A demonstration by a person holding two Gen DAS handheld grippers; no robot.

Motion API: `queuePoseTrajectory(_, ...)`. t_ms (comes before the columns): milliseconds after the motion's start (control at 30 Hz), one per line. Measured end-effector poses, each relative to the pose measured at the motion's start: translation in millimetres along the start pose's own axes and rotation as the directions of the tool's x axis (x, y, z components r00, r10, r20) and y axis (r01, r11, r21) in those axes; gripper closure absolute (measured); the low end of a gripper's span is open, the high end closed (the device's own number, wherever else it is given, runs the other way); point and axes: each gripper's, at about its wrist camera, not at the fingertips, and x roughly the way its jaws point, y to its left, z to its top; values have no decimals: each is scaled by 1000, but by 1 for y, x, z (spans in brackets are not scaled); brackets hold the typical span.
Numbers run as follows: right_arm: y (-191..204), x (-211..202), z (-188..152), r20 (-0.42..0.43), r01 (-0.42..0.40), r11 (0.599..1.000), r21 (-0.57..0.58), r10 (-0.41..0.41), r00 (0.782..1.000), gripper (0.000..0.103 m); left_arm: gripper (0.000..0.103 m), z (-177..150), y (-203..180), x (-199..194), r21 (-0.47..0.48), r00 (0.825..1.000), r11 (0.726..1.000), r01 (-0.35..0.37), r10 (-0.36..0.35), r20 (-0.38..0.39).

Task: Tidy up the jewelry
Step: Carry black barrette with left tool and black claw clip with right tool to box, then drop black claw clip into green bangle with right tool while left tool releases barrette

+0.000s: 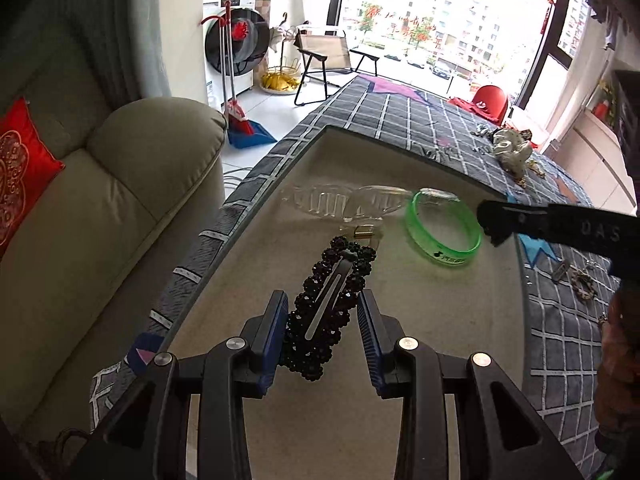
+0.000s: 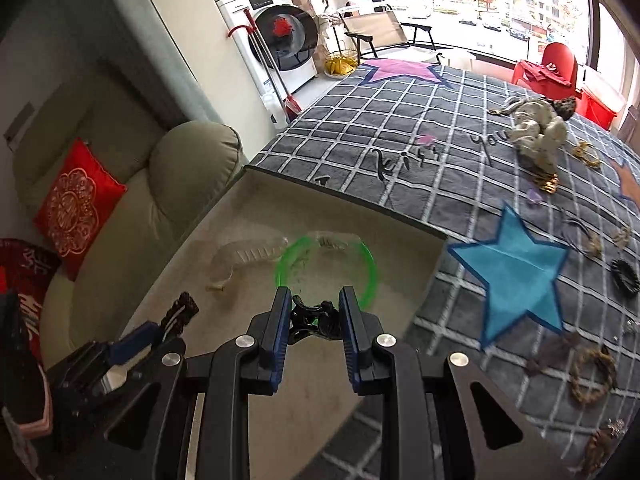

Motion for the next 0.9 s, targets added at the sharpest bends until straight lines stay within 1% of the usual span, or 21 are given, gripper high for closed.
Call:
queuePoseTrajectory(367, -3, 39, 8, -36, 15, 1000, -11, -16, 999, 76, 65, -2, -5, 20, 21, 999, 999, -33, 34, -42)
queuePoseTrajectory(533, 1, 45, 10, -41, 18, 999, -37, -19, 999, 75, 65, -2, -7, 22, 28, 997, 998, -54, 56, -46)
queuePoseTrajectory(567, 1, 46, 10, -41, 18, 999, -38, -20, 999, 75, 61, -2, -7, 23, 30, 997, 998, -59, 60, -49)
queuePoseTrajectory(600, 2, 47, 10, -47, 18, 999, -38, -19, 999, 75, 46, -1, -8, 23, 32, 997, 998, -62, 63, -53)
queuePoseTrajectory(633, 1, 49, 9, -55, 14, 999, -33, -16, 998, 75, 40, -1, -9, 23, 32, 997, 997, -64, 65, -52)
queuePoseTrajectory(667, 0, 49, 9, -57, 12, 1000, -28, -14, 998, 75, 37, -1, -9, 21, 34, 997, 997, -69, 71, -43)
queuePoseTrajectory(700, 0, 49, 9, -59, 15, 1000, -23, -16, 998, 74, 37, -1, -10, 19, 40, 996, 996, -77, 79, -31)
queuePoseTrajectory(767, -1, 48, 9, -60, 16, 1000, -20, -17, 998, 71, 37, 0, -12, 17, 50, 996, 995, -84, 85, -23)
queuePoseTrajectory(833, -2, 45, 9, -61, 8, 1000, -10, -9, 998, 57, 37, 0, -13, 16, 53, 996, 995, -87, 88, -23)
queuePoseTrajectory(900, -2, 39, 9, -49, 6, 1000, -7, -6, 999, 49, 37, 0, -13, 14, 51, 995, 994, -94, 95, -25)
